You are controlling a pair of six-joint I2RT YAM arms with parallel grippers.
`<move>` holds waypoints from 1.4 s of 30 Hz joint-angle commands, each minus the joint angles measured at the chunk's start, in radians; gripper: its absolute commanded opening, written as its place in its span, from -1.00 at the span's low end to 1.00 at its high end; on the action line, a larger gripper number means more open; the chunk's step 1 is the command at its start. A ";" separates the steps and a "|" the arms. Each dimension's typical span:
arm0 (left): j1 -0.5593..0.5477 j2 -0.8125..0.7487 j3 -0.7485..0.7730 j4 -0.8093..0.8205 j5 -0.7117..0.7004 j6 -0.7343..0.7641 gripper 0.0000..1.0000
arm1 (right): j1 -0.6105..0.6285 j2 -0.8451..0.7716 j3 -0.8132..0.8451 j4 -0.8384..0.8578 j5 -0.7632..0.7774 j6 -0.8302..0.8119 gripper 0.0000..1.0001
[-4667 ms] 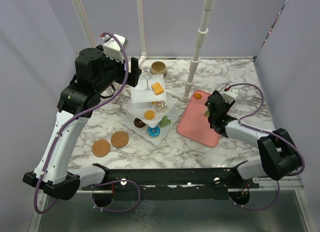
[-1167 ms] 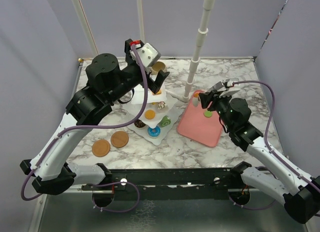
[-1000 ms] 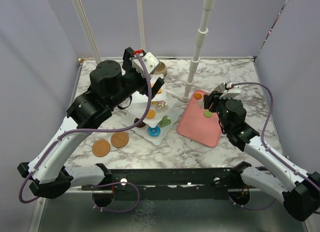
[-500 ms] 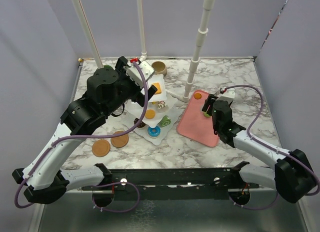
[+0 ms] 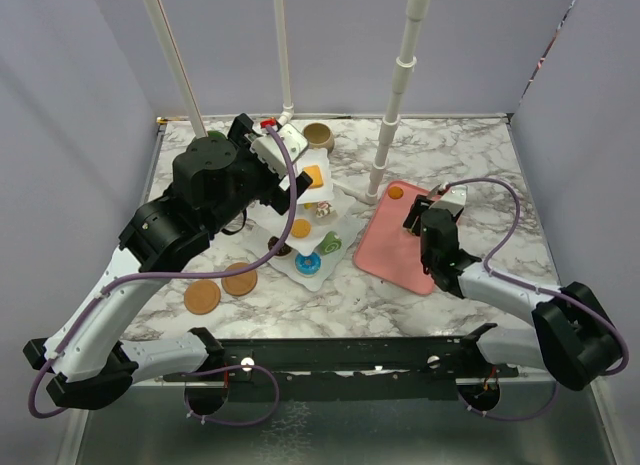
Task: Serve the afternoon tea
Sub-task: Pick up the desert from the tray.
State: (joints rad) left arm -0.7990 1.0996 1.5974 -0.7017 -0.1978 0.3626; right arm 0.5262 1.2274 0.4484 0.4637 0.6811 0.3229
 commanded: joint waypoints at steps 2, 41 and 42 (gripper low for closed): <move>0.000 -0.005 0.033 -0.033 -0.011 0.016 0.98 | -0.005 0.045 -0.005 0.078 0.072 -0.025 0.27; 0.000 -0.010 0.055 -0.025 -0.026 0.018 0.98 | -0.005 -0.156 0.136 -0.117 -0.086 -0.027 -0.98; 0.000 -0.008 0.057 -0.020 -0.038 0.013 0.98 | -0.004 -0.192 0.163 -0.139 -0.140 -0.036 -0.98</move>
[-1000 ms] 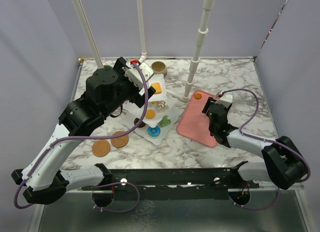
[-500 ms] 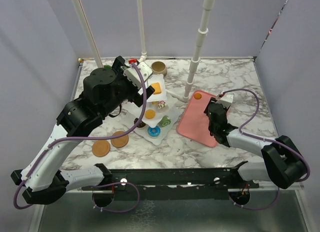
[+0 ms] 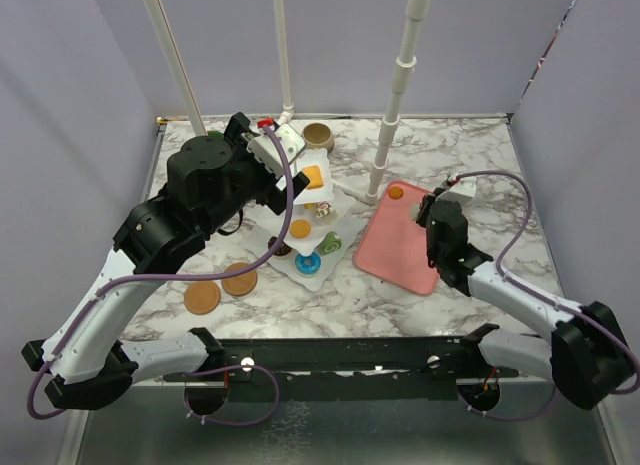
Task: Serve the afternoon tea
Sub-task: Pick up the desert from the tray, then place the desert on the desert table.
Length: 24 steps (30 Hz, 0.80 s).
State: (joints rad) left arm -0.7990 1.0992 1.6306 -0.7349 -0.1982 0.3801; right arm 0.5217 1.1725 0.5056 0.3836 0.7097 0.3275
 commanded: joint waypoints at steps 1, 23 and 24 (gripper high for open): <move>0.000 -0.004 0.028 0.018 -0.050 -0.033 0.98 | 0.001 -0.171 0.146 -0.093 -0.220 -0.048 -0.98; 0.046 0.060 0.123 0.111 -0.323 -0.235 0.98 | 0.357 0.097 0.885 -0.369 -0.645 -0.152 -0.98; 0.049 0.056 0.130 0.117 -0.332 -0.229 0.98 | 0.370 0.106 0.896 -0.373 -0.643 -0.154 -0.98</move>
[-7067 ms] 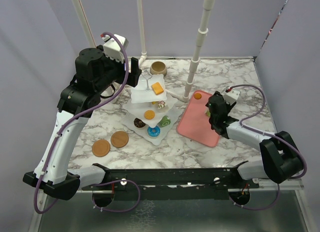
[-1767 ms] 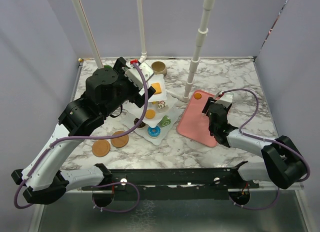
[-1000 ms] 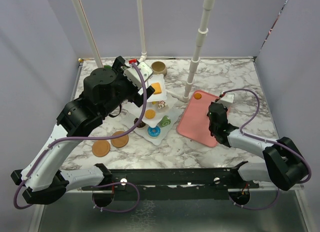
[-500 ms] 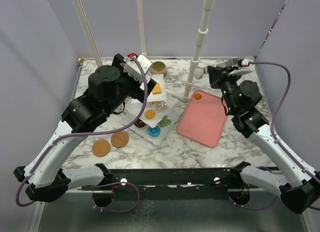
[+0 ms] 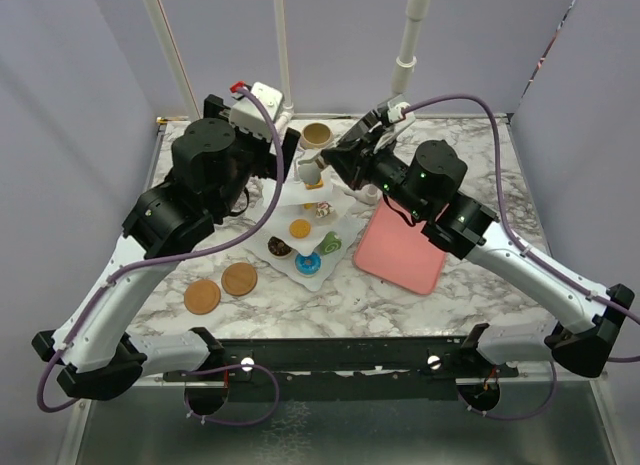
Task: Serve the afternoon tea
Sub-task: Place the desert on the desert table.
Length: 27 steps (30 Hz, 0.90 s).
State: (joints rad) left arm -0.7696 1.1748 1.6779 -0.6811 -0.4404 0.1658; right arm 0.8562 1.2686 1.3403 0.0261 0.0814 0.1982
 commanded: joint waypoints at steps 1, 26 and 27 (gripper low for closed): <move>0.022 -0.027 0.083 0.071 -0.102 -0.010 0.98 | 0.050 0.018 0.067 -0.017 -0.009 -0.031 -0.98; 0.040 -0.030 0.074 -0.017 -0.135 0.035 0.98 | 0.173 0.230 0.043 0.254 0.122 -0.264 -0.92; 0.041 -0.029 0.075 -0.018 -0.132 0.035 0.98 | 0.172 0.230 0.035 0.258 0.125 -0.269 -0.90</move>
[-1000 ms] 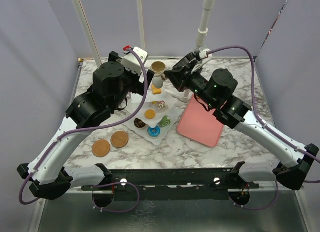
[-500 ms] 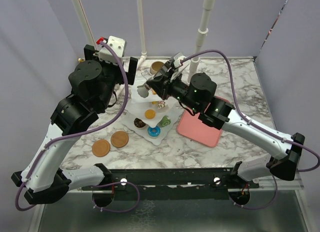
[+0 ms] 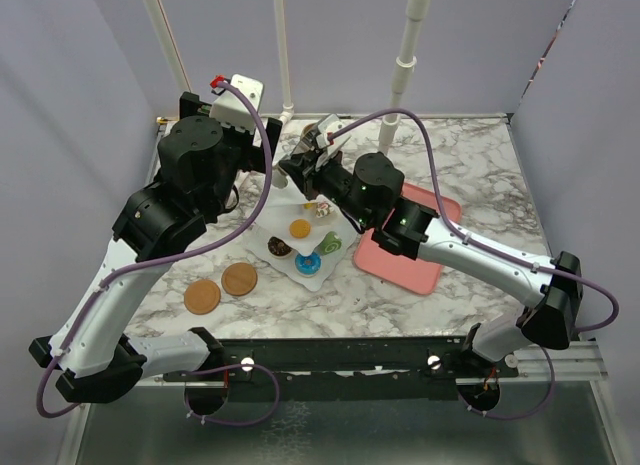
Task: Serve the afternoon tea
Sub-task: Place the desert on the desert table, then pick up the desert from the tray.
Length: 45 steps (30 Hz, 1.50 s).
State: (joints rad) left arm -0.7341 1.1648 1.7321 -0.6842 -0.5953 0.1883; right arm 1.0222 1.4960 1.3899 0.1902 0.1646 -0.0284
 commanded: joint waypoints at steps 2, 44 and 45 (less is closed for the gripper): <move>0.006 -0.017 0.026 -0.016 0.030 0.012 0.98 | 0.006 -0.001 -0.027 0.097 0.044 -0.045 -0.81; 0.026 0.004 0.083 -0.034 0.075 0.011 0.99 | 0.030 -0.331 -0.270 -0.015 0.109 0.103 -0.02; 0.026 0.004 0.083 -0.034 0.073 0.015 0.98 | 0.029 -0.363 -0.303 -0.029 0.135 0.107 -0.03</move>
State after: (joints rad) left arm -0.7143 1.1725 1.7897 -0.6994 -0.5217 0.1951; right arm 1.0462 1.2232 1.1873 0.2497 0.1772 0.0349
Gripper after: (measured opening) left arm 0.991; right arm 0.493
